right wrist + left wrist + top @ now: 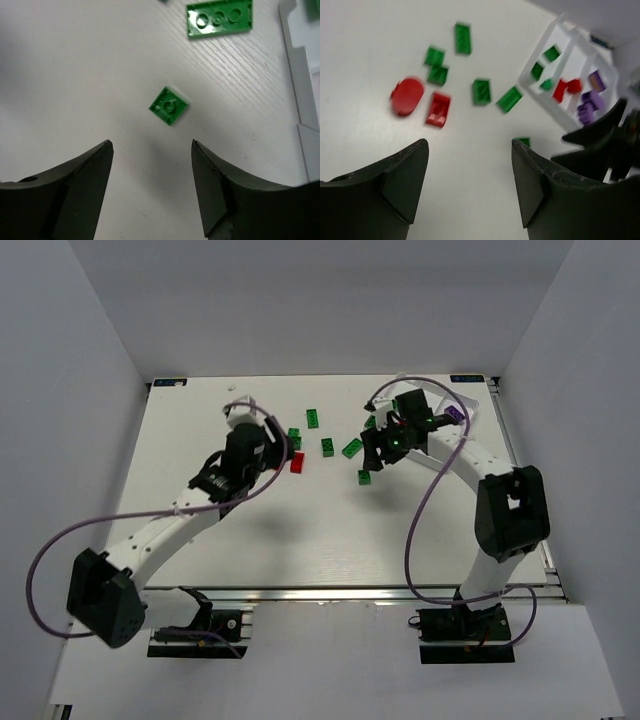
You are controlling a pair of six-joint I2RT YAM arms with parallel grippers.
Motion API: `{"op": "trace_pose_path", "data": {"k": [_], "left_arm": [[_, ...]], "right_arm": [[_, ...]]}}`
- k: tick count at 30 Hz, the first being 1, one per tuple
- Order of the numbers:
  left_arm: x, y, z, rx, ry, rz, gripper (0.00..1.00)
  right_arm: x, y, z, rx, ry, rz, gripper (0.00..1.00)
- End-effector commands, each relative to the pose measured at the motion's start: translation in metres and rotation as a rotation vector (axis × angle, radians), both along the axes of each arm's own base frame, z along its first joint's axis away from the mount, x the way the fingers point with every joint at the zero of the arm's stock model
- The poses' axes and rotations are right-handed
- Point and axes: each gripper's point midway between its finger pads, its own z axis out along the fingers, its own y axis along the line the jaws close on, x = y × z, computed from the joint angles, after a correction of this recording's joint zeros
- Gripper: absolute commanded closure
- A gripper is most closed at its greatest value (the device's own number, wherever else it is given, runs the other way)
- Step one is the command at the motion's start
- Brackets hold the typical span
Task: Sort the legos into containers by color
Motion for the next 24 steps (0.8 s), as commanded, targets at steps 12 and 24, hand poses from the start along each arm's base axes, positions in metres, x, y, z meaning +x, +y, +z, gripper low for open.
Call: {"op": "trace_pose_path", "data": {"k": [12,24], "left_arm": [[-0.093,0.081,-0.071,-0.088,0.145,0.229,0.21],[-0.092,0.080,-0.075,-0.077,0.153,0.231,0.20]], "right_arm": [[0.036,0.019,-0.064,-0.197,0.155,-0.363,0.30],[0.025,0.019,-0.095,-0.238,0.216,-0.367,0.38]]}}
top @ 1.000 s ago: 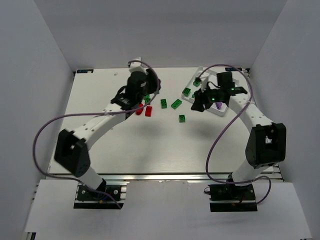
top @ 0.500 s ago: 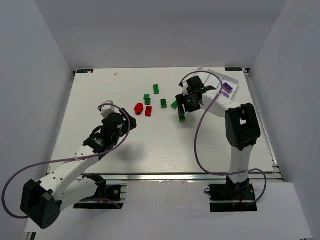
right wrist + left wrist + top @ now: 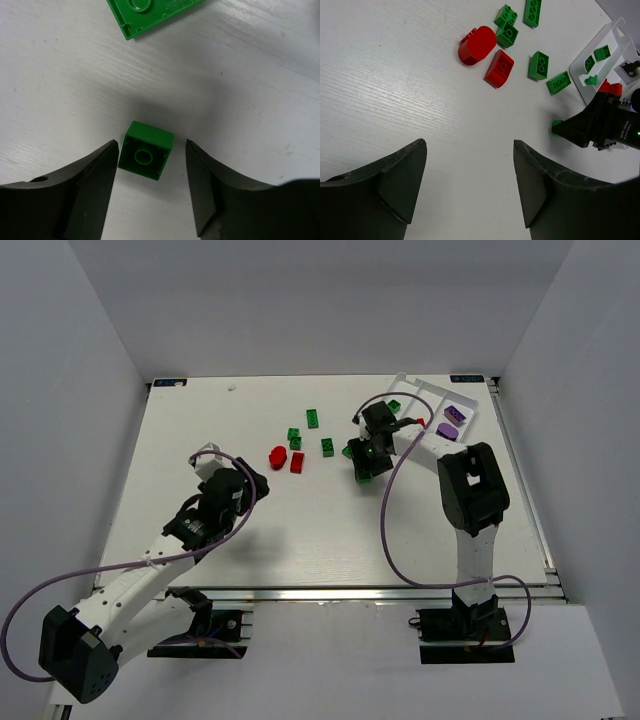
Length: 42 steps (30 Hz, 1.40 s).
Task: Sort the legos into containers by color
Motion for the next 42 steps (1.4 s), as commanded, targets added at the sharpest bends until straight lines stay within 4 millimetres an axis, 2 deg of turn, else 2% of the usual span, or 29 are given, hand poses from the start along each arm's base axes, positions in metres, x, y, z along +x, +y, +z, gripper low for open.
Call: {"op": "trace_pose_path", "data": {"k": [1,5,9,12,13,15,16,18,21,23,24,26,27,29,37,39,40,42], "left_arm": [[0.002,0.002,-0.003,0.016,0.007,0.014,0.20],[0.004,0.000,-0.006,0.024,0.017,0.008,0.20],[0.005,0.001,-0.006,0.031,0.012,0.012,0.20],[0.006,0.002,-0.006,0.035,0.007,0.015,0.20],[0.006,0.002,-0.006,0.036,0.007,0.017,0.20],[0.007,0.002,-0.008,0.040,0.009,0.013,0.20],[0.007,0.002,-0.008,0.042,0.010,0.012,0.20],[0.008,0.001,-0.008,0.047,0.010,0.010,0.20],[0.009,0.000,-0.008,0.049,0.007,0.006,0.20],[0.009,0.000,-0.010,0.051,0.009,0.004,0.20],[0.009,0.000,-0.010,0.051,0.011,0.003,0.20],[0.009,-0.001,-0.011,0.050,0.011,0.001,0.20],[0.009,-0.001,-0.011,0.049,0.012,0.000,0.20],[0.009,-0.002,-0.012,0.050,0.014,-0.005,0.20],[0.010,-0.004,-0.016,0.050,0.024,-0.009,0.20],[0.011,-0.005,-0.018,0.053,0.029,-0.011,0.20],[0.011,-0.005,-0.018,0.053,0.031,-0.012,0.20],[0.012,-0.006,-0.020,0.056,0.038,-0.015,0.20]], "right_arm": [[0.004,0.000,-0.003,-0.016,-0.003,-0.017,0.41],[0.005,-0.003,-0.005,-0.029,-0.009,-0.014,0.48],[0.009,0.000,0.008,-0.015,-0.049,0.019,0.59],[0.015,0.003,0.027,0.005,-0.111,0.058,0.72],[0.019,0.004,0.039,0.016,-0.147,0.066,0.80],[0.026,0.004,0.053,0.015,-0.208,0.104,0.88],[0.034,0.006,0.070,0.032,-0.270,0.113,0.95],[0.043,0.004,0.085,0.033,-0.337,0.140,0.99],[0.061,0.004,0.112,0.081,-0.419,0.151,1.00],[0.072,-0.003,0.117,0.101,-0.421,0.136,1.00],[0.081,-0.003,0.127,0.112,-0.443,0.128,1.00],[0.096,-0.015,0.122,0.107,-0.435,0.097,1.00],[0.107,-0.015,0.132,0.115,-0.463,0.088,1.00],[0.123,-0.027,0.124,0.113,-0.447,0.054,1.00],[0.191,-0.063,0.136,0.116,-0.549,-0.032,1.00],[0.203,-0.071,0.126,0.110,-0.543,-0.069,1.00],[0.211,-0.076,0.131,0.107,-0.567,-0.086,1.00],[0.220,-0.083,0.123,0.097,-0.571,-0.115,1.00]]}}
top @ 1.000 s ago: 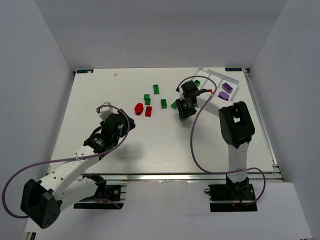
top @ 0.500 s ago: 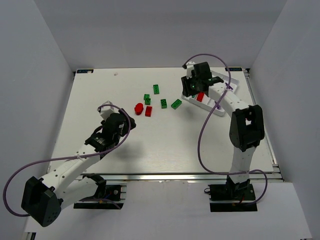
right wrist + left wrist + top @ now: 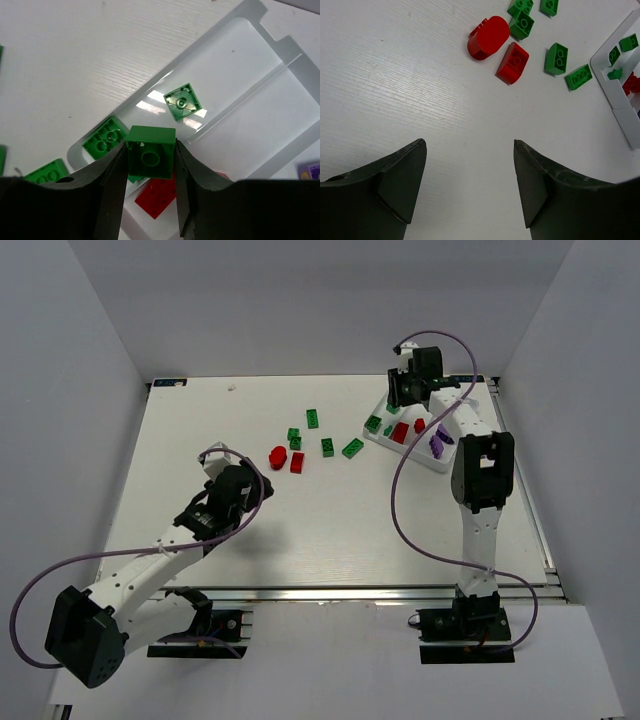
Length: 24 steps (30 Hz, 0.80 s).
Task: Sort the legos into containers by color
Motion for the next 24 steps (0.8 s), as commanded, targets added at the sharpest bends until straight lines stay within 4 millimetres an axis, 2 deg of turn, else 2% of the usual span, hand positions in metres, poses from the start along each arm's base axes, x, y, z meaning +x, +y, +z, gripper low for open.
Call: {"op": "trace_pose_path", "data": {"k": [1,2,3,5,6,8,11,12,17,21,23,24], "left_arm": [[0.004,-0.003,0.002,-0.001,-0.012,-0.007,0.20],[0.004,-0.004,0.001,-0.003,-0.010,-0.011,0.20],[0.005,-0.004,0.000,-0.002,-0.006,-0.012,0.20],[0.006,-0.006,-0.002,0.001,0.003,-0.016,0.20],[0.007,-0.007,-0.002,0.000,0.005,-0.018,0.20],[0.008,-0.009,-0.004,0.006,0.015,-0.022,0.20],[0.009,-0.010,-0.006,0.005,0.023,-0.024,0.20],[0.008,-0.010,-0.006,0.005,0.025,-0.025,0.20],[0.008,-0.010,-0.009,0.009,0.035,-0.021,0.20],[0.009,-0.011,-0.009,0.008,0.035,-0.023,0.20],[0.011,-0.012,-0.009,0.009,0.035,-0.027,0.20],[0.012,-0.013,-0.008,0.008,0.033,-0.030,0.20]], "right_arm": [[0.029,-0.009,0.026,0.024,-0.106,-0.053,1.00],[0.034,-0.011,0.029,0.020,-0.122,-0.069,1.00],[0.038,-0.013,0.023,0.021,-0.121,-0.082,1.00],[0.050,-0.015,0.030,0.018,-0.163,-0.115,1.00],[0.055,-0.017,0.023,0.014,-0.162,-0.129,1.00],[0.063,-0.017,0.022,0.020,-0.184,-0.143,0.98],[0.073,-0.018,0.016,0.022,-0.200,-0.156,0.88],[0.076,-0.020,0.011,0.011,-0.201,-0.169,0.82],[0.082,-0.024,-0.002,0.001,-0.200,-0.196,0.66],[0.084,-0.030,-0.012,-0.012,-0.189,-0.214,0.48],[0.084,-0.031,-0.012,-0.015,-0.191,-0.214,0.42],[0.085,-0.032,-0.014,-0.020,-0.191,-0.212,0.34]]}}
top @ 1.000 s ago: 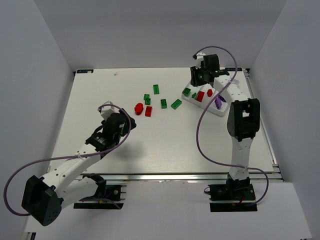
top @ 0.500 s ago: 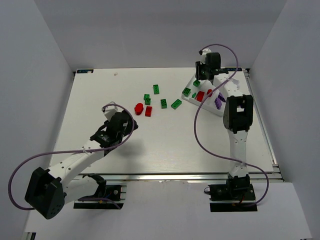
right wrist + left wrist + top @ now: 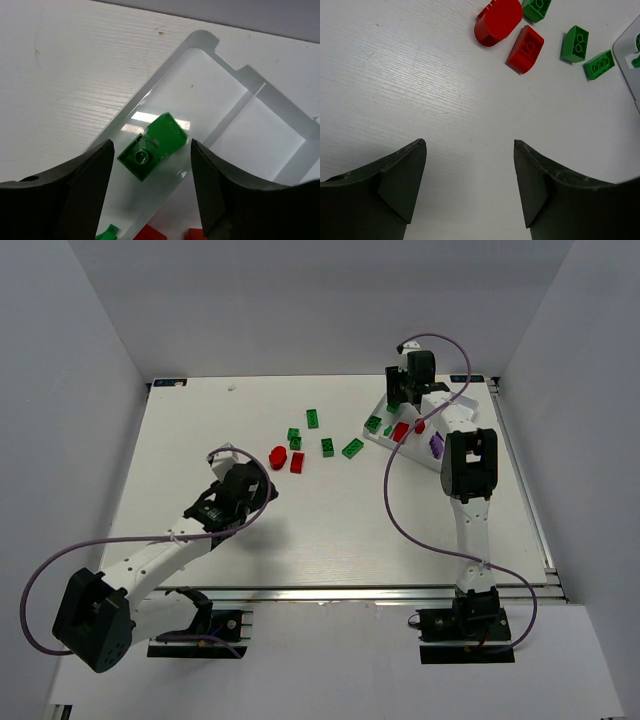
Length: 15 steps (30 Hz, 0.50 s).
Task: Sort the legos into containers by color
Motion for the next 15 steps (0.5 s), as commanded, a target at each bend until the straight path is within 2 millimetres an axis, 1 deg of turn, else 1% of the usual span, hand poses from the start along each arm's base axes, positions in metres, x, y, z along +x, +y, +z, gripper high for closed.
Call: {"op": "trace_pose_path", "data": {"k": [1,2,3,4,5,6,7,8,9,10,11,12,13,14,15], "left_arm": [[0.010,-0.007,0.017,-0.017,-0.036,-0.009,0.20],[0.010,-0.007,0.016,-0.014,-0.034,-0.012,0.20],[0.011,-0.007,0.015,-0.008,-0.031,-0.015,0.19],[0.012,-0.008,0.016,-0.005,-0.031,-0.016,0.18],[0.013,-0.008,0.016,0.002,-0.029,-0.019,0.16],[0.014,-0.008,0.016,0.010,-0.030,-0.016,0.15],[0.016,-0.008,0.018,0.022,-0.028,-0.020,0.12],[0.018,-0.008,0.018,0.032,-0.027,-0.021,0.11],[0.020,-0.006,0.021,0.039,-0.033,-0.015,0.09],[0.021,-0.007,0.021,0.047,-0.031,-0.017,0.08],[0.025,-0.006,0.024,0.056,-0.034,-0.018,0.05],[0.027,-0.010,0.025,0.049,-0.036,-0.034,0.05],[0.028,-0.011,0.025,0.049,-0.035,-0.045,0.05],[0.030,-0.011,0.022,0.059,-0.027,-0.057,0.02],[0.033,-0.015,0.025,0.046,-0.030,-0.077,0.02]], "right_arm": [[0.020,-0.006,0.028,0.003,-0.101,-0.016,0.31],[0.020,-0.005,0.030,0.002,-0.105,-0.007,0.28],[0.020,-0.006,0.032,-0.005,-0.108,0.005,0.21],[0.018,-0.002,0.035,0.003,-0.104,0.036,0.17],[0.016,0.004,0.039,0.010,-0.106,0.080,0.15],[0.012,0.007,0.051,0.010,-0.117,0.126,0.11],[0.003,0.019,0.054,0.004,-0.111,0.242,0.11],[-0.004,0.023,0.070,0.006,-0.129,0.295,0.11],[-0.012,0.027,0.079,0.011,-0.136,0.359,0.11],[-0.027,0.041,0.088,0.033,-0.156,0.495,0.11],[-0.039,0.045,0.125,0.042,-0.230,0.553,0.11],[-0.058,0.046,0.112,0.073,-0.199,0.607,0.11],[-0.077,0.057,0.120,0.125,-0.217,0.704,0.11],[-0.089,0.060,0.128,0.131,-0.241,0.748,0.11],[-0.111,0.064,0.136,0.146,-0.250,0.787,0.11]]}}
